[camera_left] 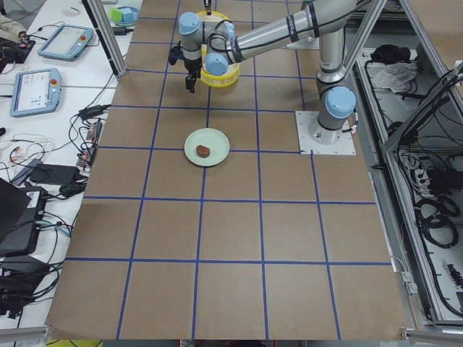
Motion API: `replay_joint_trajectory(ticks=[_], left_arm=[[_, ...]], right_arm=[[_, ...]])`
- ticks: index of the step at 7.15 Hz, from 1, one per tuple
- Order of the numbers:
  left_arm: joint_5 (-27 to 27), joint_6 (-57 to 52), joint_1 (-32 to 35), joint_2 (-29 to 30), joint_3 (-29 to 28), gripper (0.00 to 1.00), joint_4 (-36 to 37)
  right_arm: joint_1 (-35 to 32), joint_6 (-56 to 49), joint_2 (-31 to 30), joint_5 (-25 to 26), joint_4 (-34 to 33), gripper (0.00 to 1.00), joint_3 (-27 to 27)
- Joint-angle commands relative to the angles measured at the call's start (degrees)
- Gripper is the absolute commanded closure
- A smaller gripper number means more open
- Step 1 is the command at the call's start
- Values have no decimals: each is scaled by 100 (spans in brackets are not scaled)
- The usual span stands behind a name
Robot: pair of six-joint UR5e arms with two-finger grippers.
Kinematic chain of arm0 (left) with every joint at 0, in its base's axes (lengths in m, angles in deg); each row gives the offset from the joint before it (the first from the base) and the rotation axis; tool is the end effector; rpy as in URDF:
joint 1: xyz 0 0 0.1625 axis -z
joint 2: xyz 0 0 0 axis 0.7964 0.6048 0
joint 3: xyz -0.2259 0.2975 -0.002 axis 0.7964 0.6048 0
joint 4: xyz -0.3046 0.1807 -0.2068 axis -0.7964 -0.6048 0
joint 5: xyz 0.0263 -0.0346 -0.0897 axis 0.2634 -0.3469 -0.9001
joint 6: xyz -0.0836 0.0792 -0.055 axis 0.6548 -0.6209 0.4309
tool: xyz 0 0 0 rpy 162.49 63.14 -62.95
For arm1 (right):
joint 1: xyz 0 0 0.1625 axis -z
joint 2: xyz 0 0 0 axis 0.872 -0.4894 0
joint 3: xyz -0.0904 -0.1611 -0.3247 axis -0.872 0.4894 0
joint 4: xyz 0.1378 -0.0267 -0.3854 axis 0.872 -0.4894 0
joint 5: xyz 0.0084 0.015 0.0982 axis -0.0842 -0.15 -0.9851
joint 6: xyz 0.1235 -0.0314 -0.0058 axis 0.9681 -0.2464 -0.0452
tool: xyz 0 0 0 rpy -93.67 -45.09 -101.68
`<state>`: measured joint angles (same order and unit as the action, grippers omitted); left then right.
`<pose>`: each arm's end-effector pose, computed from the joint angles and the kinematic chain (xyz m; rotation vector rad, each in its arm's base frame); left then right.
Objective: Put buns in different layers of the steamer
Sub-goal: 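Restack the top layer with the right gripper while the left returns to the plate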
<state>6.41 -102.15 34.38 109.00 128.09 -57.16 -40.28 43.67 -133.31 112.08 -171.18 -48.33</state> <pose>-0.1091 -0.5809 0.2285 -0.3783 -3.0887 0.0511 0.2264 -0.5473 0.3088 0.0822 -3.0106 -0.0722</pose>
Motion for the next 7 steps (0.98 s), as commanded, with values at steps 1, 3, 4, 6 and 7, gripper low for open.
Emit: replay_joint_trajectory(ticks=[1,3,4,6,7], left_arm=[[198,-1130,-891,-14,14,0,-123],[259,-1510,-1323,38,58,0,-185],[277,-2357,-1534,117,84,0,-185],[304,-3040,-2062,258,302,0,-176],[321,-3086,-2098,328,382,0,-97]], right_arm=[[-255,158,394,-34,-257,100,-22],[-247,149,545,-139,-196,100,-267],[-247,254,536,-453,-187,100,-330],[-247,176,501,-412,-196,100,-400],[-247,175,501,-386,-205,100,-409]])
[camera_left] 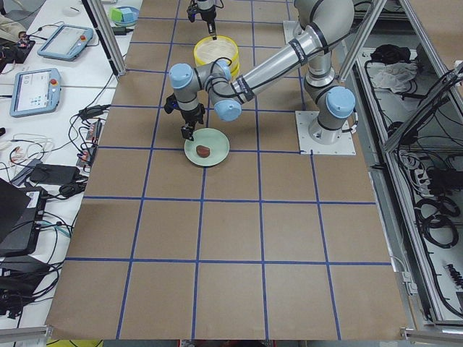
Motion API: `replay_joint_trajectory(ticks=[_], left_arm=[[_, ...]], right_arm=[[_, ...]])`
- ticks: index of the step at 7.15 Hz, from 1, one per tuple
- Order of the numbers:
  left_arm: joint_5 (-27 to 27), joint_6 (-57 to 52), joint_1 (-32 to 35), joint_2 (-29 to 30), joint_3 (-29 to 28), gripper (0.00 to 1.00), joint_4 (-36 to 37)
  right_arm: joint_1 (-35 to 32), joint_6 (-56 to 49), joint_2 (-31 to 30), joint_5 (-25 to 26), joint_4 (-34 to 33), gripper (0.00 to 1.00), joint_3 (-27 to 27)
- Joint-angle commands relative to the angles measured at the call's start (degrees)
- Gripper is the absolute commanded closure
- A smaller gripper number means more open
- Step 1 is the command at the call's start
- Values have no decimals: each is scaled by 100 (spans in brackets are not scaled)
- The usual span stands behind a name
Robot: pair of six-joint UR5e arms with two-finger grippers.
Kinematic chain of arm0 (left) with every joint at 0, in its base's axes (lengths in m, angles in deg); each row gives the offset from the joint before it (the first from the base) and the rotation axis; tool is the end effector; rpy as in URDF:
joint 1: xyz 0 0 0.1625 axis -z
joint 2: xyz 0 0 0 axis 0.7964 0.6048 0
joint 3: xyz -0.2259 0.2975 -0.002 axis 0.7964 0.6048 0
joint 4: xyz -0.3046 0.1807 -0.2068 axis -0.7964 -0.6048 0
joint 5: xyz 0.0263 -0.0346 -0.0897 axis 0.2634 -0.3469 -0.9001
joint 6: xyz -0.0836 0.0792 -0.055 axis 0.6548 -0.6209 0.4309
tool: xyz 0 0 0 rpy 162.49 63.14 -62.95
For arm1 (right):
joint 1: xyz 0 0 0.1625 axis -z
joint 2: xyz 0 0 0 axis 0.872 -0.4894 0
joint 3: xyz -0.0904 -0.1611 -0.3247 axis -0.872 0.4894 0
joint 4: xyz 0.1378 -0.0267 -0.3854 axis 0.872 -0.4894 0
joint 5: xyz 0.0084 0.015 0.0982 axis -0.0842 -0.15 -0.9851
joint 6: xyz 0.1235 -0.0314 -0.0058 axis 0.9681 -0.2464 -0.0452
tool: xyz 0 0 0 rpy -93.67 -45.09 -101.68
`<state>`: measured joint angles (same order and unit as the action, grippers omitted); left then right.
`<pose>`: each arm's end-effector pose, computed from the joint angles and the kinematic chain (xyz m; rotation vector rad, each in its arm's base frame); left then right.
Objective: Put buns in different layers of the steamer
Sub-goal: 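Grasp the brown bun with the left gripper while the right releases the steamer rim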
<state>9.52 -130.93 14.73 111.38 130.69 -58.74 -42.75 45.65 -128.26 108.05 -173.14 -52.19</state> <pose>0.0929 -0.5665 0.1823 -0.6225 -3.0435 -0.1293 0.2579 -0.5324 0.2291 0.0970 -3.0417 -0.2686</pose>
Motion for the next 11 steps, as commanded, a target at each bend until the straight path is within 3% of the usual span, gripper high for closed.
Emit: replay_joint_trajectory(ticks=[1,5,6,7,8,9,11], left_arm=[[149,-217,-169,186,132,0,62],[212,-217,-204,696,62,0,404],[212,-217,-204,767,71,14,439],[247,-225,-204,759,53,76,422],[239,-234,-204,741,44,100,387],[221,-304,-204,680,44,100,370],[186,-278,-196,513,-60,100,212]], right_arm=[[8,-31,-4,44,-1,100,-24],[0,39,-22,97,-1,100,-181],[8,65,-22,79,-18,100,-190],[0,66,-22,96,8,84,-199],[-18,40,-22,114,8,27,-199],[-18,39,-22,97,8,0,-199],[-18,39,-22,96,61,0,-208]])
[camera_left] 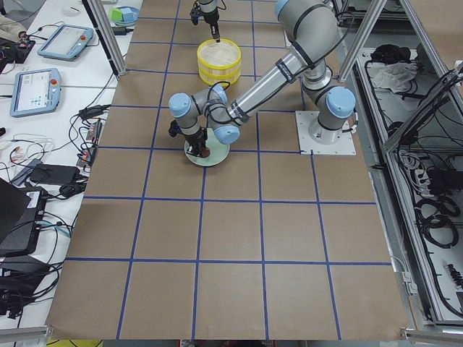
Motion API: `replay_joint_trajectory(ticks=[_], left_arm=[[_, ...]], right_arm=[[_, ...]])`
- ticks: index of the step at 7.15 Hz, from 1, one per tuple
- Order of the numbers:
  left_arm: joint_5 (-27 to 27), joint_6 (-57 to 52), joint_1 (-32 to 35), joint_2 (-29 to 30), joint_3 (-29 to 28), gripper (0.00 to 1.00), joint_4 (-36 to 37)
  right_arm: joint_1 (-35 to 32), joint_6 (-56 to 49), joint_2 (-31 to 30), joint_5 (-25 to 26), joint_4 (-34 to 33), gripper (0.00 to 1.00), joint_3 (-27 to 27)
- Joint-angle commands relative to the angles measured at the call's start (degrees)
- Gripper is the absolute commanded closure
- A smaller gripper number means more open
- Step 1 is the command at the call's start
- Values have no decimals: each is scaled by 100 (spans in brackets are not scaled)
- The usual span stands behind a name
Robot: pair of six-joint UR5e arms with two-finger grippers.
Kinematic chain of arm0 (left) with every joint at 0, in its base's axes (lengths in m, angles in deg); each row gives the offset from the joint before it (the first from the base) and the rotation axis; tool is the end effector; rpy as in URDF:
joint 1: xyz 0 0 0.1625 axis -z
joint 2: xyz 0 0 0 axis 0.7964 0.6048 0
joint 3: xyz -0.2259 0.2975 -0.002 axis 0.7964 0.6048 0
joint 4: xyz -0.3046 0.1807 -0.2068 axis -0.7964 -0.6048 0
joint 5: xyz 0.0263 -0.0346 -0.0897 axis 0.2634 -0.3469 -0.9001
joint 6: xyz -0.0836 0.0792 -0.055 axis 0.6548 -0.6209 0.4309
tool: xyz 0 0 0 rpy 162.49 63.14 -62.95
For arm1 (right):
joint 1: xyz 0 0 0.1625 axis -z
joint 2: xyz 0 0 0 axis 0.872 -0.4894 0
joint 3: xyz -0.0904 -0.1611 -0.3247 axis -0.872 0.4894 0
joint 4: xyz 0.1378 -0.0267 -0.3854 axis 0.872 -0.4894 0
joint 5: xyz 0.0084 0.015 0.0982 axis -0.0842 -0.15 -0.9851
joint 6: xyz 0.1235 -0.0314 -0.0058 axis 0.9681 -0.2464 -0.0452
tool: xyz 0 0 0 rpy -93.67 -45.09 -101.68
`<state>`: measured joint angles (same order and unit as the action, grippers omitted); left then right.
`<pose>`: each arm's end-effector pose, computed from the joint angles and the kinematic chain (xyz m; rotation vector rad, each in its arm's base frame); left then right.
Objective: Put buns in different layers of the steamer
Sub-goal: 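Grasp the brown bun with the left gripper while the right releases the steamer rim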
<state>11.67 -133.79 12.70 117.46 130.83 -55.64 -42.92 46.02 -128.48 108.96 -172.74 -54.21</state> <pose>0.1197 -0.5661 0.1264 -0.6470 -3.0267 -0.2291 0.2549 -0.5212 0.2157 0.0950 -3.0128 -0.3177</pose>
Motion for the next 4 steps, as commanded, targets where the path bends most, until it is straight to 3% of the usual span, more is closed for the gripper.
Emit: replay_joint_trajectory(ticks=[1,3,4], left_arm=[[-37,146,60,-200,-224,100,-221],[-72,1196,323,-507,-348,100,-337],[-73,1725,568,-648,-348,100,-337]], right_arm=[[-1,-6,-17,15,-75,0,2],[113,-50,-647,-64,-50,0,238],[192,-33,-903,-82,360,0,553]])
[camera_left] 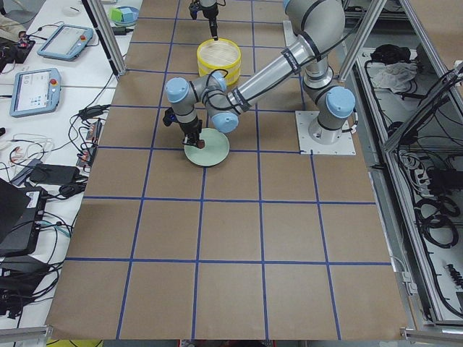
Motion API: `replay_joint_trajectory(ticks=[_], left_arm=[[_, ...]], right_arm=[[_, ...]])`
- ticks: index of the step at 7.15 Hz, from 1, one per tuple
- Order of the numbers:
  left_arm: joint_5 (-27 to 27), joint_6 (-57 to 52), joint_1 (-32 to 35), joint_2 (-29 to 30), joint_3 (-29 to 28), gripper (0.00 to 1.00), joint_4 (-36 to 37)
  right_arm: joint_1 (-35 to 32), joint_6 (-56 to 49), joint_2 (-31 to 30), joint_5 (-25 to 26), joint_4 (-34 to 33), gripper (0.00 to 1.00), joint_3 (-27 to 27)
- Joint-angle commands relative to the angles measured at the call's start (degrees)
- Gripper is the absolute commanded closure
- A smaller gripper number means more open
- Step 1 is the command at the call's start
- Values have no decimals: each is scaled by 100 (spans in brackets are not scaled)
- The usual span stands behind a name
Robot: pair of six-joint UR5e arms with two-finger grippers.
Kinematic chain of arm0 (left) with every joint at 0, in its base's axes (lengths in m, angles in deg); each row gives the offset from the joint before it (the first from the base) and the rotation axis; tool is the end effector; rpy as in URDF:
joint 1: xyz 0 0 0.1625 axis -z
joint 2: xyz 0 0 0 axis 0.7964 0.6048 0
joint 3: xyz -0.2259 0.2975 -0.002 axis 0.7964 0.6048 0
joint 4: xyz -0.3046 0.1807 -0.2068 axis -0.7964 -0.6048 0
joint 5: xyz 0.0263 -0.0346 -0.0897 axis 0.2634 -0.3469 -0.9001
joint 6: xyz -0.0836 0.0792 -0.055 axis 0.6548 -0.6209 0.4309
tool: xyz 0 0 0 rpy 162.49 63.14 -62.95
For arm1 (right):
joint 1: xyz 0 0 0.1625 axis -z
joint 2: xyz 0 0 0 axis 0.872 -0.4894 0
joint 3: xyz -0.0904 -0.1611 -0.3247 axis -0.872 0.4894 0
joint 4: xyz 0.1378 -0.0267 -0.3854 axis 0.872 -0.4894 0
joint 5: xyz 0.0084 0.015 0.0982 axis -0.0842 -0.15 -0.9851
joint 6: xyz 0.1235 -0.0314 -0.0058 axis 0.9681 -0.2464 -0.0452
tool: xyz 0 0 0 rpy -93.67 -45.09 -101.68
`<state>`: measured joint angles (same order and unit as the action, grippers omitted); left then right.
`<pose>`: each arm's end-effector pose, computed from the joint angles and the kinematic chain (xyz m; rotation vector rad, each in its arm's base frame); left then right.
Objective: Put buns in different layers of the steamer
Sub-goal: 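Carry the brown bun with the left gripper over the steamer while the right withdraws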
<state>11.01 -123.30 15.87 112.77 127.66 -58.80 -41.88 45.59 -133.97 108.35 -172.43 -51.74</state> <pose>0.0911 -0.5833 0.1912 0.4532 3.0961 0.1163 0.2471 -0.5273 0.2888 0.0728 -3.0664 -0.1264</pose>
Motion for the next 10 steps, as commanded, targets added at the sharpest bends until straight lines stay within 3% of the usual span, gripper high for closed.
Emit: replay_joint_trajectory(ticks=[1,2,5,10], left_arm=[[-33,1212,637,-346,-31,100,-20],[-199,1887,1067,-504,-31,100,-20],[-621,3306,2079,-874,-40,100,-11],[-1290,4863,3556,-893,4,100,164]], right_arm=[[141,10,-635,-378,1021,0,658],[211,-16,-977,-399,1332,0,809],[475,-122,-1357,-373,1388,0,829],[615,-596,-1974,-381,1336,0,29]])
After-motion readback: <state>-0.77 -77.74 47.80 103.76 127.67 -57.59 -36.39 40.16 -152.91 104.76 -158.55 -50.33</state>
